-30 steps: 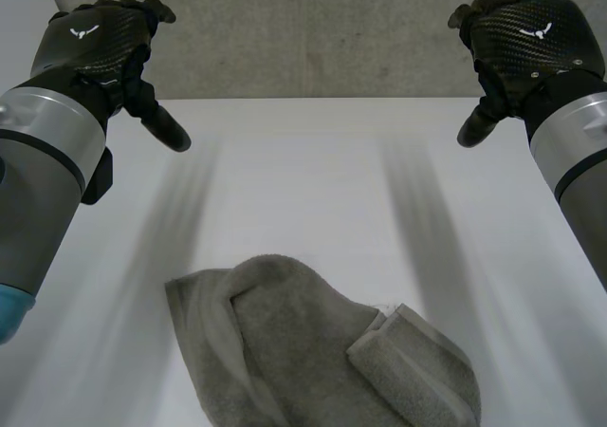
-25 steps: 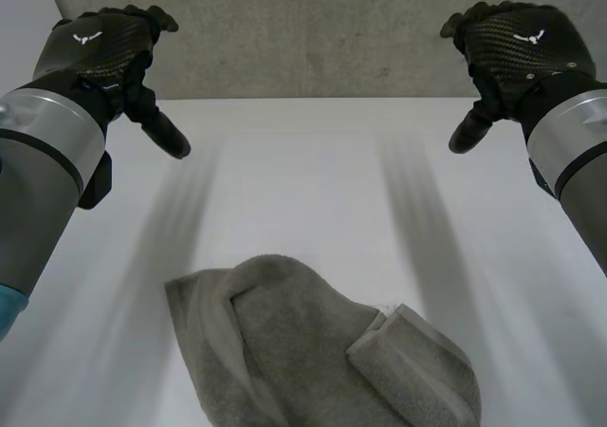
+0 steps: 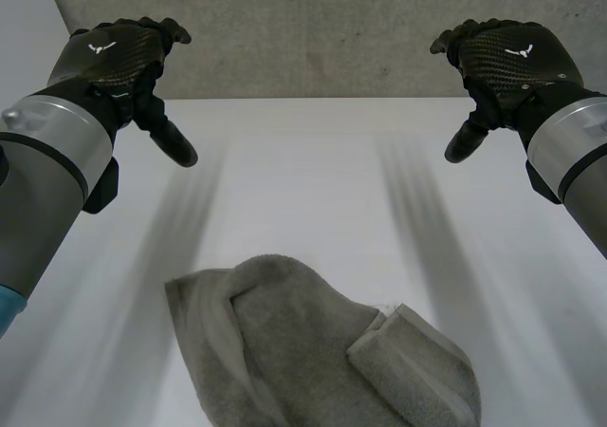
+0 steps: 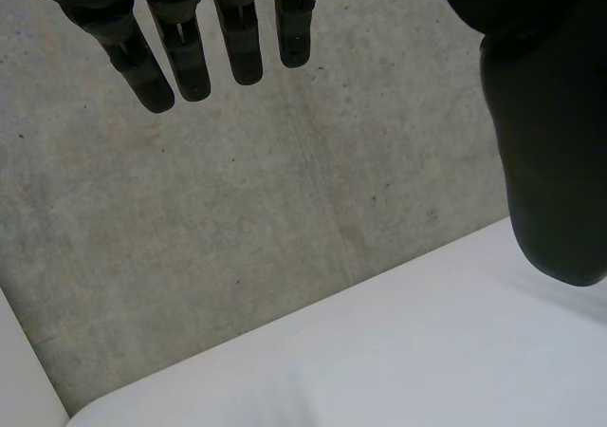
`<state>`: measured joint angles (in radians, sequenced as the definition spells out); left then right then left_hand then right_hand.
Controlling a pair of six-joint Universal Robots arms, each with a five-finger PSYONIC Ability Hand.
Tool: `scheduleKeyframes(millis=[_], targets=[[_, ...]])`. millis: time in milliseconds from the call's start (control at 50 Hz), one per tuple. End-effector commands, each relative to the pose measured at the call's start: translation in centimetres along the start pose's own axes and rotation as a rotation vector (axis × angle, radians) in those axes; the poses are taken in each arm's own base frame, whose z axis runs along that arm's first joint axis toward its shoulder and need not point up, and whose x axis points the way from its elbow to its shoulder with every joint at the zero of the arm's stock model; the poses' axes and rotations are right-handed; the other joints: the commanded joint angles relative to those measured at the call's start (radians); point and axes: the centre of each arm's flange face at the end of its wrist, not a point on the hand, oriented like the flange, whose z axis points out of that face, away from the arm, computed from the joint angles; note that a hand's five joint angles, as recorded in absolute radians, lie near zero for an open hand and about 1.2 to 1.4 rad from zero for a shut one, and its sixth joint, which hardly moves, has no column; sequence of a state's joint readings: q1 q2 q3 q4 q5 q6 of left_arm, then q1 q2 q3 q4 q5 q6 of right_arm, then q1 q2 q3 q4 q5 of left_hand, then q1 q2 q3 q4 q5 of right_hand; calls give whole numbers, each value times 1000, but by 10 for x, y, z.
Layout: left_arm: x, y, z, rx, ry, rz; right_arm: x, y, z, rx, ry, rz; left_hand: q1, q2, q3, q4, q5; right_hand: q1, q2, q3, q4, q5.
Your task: Fold the towel.
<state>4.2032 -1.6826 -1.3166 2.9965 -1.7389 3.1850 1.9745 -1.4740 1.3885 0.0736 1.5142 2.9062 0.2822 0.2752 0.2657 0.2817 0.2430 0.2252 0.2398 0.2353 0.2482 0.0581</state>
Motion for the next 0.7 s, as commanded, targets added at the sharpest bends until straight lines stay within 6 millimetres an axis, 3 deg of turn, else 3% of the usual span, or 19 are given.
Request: scheduleKeyframes(millis=[20,80,120,140,160,220,240,260,300,320,340,360,380,400,440,580,660,680,700], targets=[[0,8,3,-22,-1,12,-2,1,-1,-3,-12,-8,-72,-65,-55,-71,-207,-51,-65,-61,-74,-58],[0,16,3,-53,2,21,-6,4,-2,-16,-34,-22,-77,-71,-61,-77,-213,-51,-65,-61,-74,-58],[0,26,3,-85,2,27,-13,16,-4,-67,-91,-90,-77,-71,-61,-77,-213,-51,-65,-61,-74,-58],[0,38,2,-124,3,35,-14,16,-4,-67,-91,-90,-75,-68,-58,-74,-210,-51,-65,-61,-74,-58],[-1,50,2,-162,2,45,-19,25,-6,-104,-142,-151,-75,-68,-58,-74,-210,-51,-65,-61,-74,-58],[-4,62,3,-198,1,64,-27,46,-11,-178,-250,-275,-69,-62,-52,-68,-204,-51,-65,-61,-74,-58],[-14,79,9,-251,-11,98,-27,46,-11,-178,-251,-275,-63,-56,-46,-62,-198,-51,-65,-61,-74,-58],[-14,79,9,-252,-12,98,-34,57,-17,-220,-308,-323,-63,-56,-46,-62,-198,-51,-65,-61,-74,-58],[-22,104,13,-333,-4,140,-38,67,-23,-256,-351,-357,-63,-56,-46,-62,-198,-51,-65,-61,-74,-58],[-23,104,13,-333,-4,140,-44,78,-31,-297,-396,-381,-63,-56,-46,-62,-198,-51,-65,-61,-74,-58],[-22,119,13,-379,17,152,-46,87,-35,-328,-423,-384,-60,-53,-43,-59,-195,-51,-65,-61,-74,-58],[-22,119,13,-379,18,152,-46,87,-35,-328,-423,-384,-60,-53,-43,-59,-195,-51,-65,-61,-74,-58],[-21,135,13,-429,43,152,-49,97,-40,-361,-443,-378,-60,-53,-43,-59,-195,-51,-65,-61,-74,-58],[-21,135,13,-429,44,152,-50,106,-44,-392,-456,-370,-60,-53,-43,-59,-195,-51,-65,-61,-74,-58],[-17,166,11,-519,85,148,-53,115,-49,-426,-478,-360,-54,-47,-38,-54,-189,-51,-65,-61,-74,-58],[-11,202,7,-631,119,148,-68,150,-65,-546,-588,-321,-33,-27,-17,-33,-169,-51,-65,-61,-74,-58],[-5,211,4,-658,144,150,-72,163,-69,-600,-615,-309,63,70,80,64,-72,141,126,131,118,133],[0,211,1,-661,172,149,-72,163,-68,-598,-615,-309,209,216,225,209,73,342,328,332,319,335],[6,210,0,-655,203,150,-72,163,-68,-598,-615,-309,501,508,517,501,366,344,330,334,321,337]])
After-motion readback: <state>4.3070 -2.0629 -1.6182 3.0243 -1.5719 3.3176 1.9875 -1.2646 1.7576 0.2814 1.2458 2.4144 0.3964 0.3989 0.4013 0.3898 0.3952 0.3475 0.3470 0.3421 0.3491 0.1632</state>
